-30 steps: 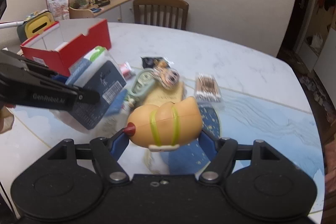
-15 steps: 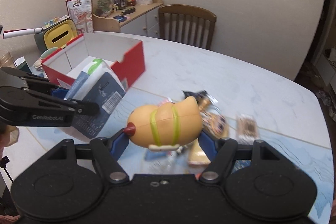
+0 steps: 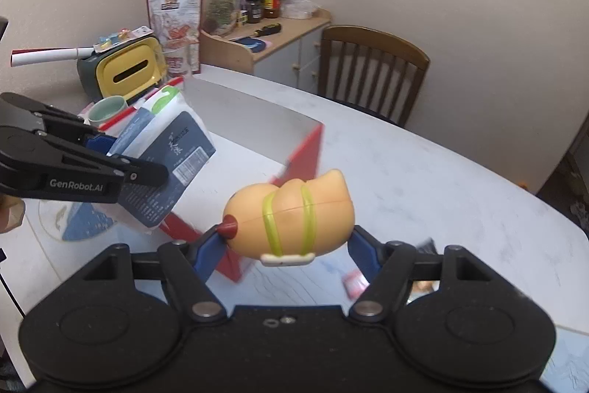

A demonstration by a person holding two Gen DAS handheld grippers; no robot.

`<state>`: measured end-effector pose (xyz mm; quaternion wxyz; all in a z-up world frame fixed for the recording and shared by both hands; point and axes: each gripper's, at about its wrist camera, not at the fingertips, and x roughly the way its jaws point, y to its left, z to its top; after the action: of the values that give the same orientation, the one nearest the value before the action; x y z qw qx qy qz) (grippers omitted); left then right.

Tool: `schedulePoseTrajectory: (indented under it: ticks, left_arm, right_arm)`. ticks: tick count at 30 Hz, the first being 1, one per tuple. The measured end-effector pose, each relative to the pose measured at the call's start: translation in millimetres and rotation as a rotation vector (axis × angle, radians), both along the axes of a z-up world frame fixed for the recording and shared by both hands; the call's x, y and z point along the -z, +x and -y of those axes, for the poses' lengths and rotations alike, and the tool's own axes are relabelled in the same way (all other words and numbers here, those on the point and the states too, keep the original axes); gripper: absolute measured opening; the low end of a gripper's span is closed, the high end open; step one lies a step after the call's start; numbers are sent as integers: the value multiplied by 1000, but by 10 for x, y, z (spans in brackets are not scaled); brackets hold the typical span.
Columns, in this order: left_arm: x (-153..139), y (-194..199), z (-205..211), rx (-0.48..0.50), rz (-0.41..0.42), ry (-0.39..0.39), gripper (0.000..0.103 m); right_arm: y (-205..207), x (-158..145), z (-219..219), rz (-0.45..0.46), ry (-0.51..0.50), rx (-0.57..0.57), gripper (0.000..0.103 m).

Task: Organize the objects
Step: 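Carry the tissue pack and yellow toy with both tools into the red shoebox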

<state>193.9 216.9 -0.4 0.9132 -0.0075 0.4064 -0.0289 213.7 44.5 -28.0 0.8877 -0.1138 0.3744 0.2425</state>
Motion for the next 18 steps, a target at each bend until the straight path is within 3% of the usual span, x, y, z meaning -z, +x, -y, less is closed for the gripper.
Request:
schedulePoseTrajectory:
  ticks: [5, 11, 18]
  left_arm:
    - [32, 142, -356, -14, -14, 11, 31]
    - [135, 377, -766, -33, -51, -27, 31]
    - [353, 628, -988, -44, -86, -4, 31]
  right_arm:
    - [158, 19, -364, -7, -5, -25, 72]
    - [356, 104, -691, -22, -28, -34, 72]
    - [589, 300, -1056, -45, -83, -40, 72]
